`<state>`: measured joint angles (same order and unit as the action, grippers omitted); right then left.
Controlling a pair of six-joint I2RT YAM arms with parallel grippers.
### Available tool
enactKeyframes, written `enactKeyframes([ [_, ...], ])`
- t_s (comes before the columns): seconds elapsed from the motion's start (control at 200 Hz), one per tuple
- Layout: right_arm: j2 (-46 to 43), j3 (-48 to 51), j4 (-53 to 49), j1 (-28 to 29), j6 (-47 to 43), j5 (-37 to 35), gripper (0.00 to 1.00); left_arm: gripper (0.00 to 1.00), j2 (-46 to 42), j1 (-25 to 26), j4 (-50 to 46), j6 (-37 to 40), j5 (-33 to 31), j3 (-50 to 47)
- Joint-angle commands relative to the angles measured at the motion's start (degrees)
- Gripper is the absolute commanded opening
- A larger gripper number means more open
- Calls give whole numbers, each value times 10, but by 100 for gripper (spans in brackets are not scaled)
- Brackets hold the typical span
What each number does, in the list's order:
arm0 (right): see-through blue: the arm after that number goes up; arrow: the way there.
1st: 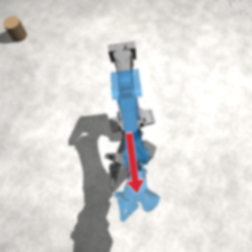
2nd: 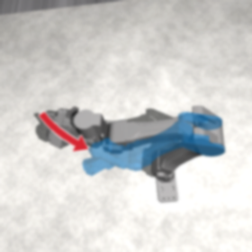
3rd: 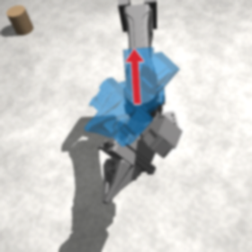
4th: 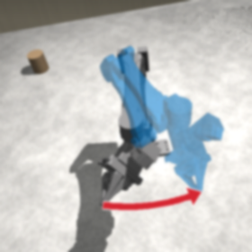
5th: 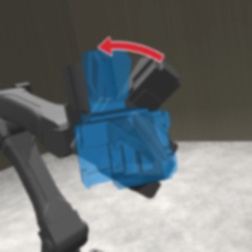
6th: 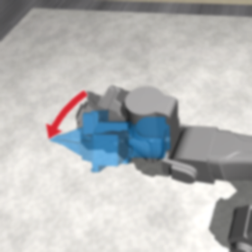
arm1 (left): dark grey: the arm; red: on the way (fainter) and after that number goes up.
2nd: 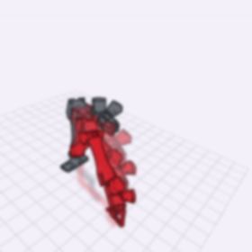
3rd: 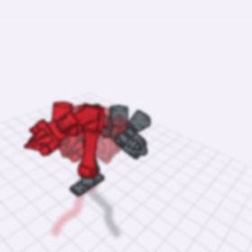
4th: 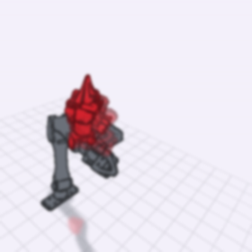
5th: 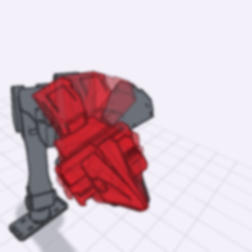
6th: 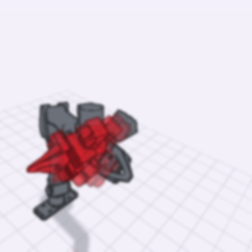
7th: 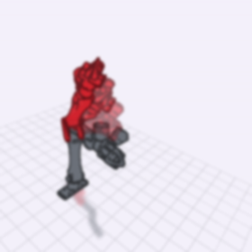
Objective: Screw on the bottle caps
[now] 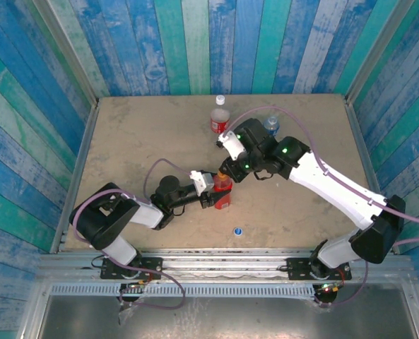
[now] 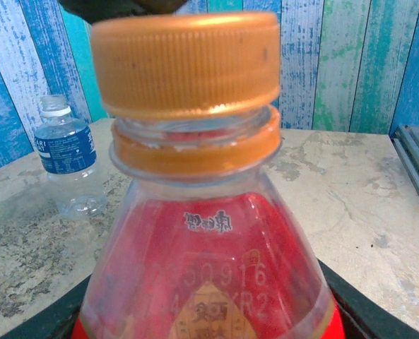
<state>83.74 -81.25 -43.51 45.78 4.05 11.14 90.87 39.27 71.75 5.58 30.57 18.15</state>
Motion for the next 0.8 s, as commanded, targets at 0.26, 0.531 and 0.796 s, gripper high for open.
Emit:
enactKeyframes([
  [0.26,-43,84,-16,-16,38,127,15,59,-11,2,-55,-10,1,5],
  [0.531,-86,118,22,-14,60,180,13,59,-7,2,-52,-14,0,8],
  [0.796,-131,123,29,-15,34,123,24,59,-14,2,-59,-6,6,6],
])
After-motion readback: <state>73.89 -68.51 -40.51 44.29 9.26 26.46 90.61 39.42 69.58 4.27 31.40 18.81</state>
